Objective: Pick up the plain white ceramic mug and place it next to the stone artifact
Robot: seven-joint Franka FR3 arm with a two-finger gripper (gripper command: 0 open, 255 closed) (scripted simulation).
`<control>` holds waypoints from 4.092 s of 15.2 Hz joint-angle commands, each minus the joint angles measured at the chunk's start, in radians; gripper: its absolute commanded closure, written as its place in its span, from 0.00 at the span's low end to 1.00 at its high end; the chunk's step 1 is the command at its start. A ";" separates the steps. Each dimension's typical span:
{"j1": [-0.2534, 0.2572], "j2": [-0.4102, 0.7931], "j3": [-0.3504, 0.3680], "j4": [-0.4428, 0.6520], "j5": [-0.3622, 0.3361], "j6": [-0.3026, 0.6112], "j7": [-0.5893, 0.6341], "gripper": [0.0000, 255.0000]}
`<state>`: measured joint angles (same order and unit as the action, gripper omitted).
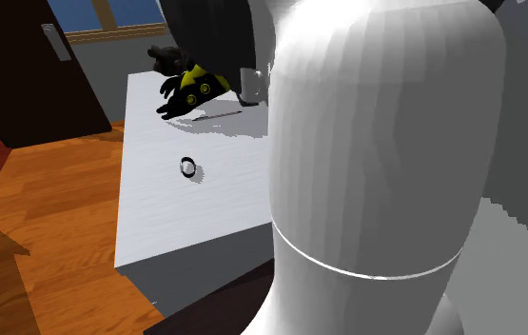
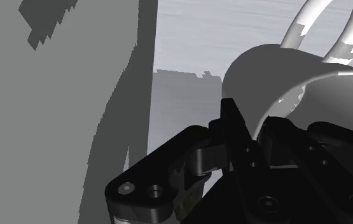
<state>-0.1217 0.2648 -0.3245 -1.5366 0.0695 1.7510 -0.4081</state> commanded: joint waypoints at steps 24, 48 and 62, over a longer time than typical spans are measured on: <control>-0.098 0.383 0.018 0.336 0.101 0.034 -0.060 1.00; -0.091 0.419 0.025 0.217 0.115 0.188 -0.071 0.00; -0.096 0.397 0.020 0.309 0.106 0.076 -0.062 0.00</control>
<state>-0.2172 0.6621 -0.3044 -1.2278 0.1751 1.8270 -0.4699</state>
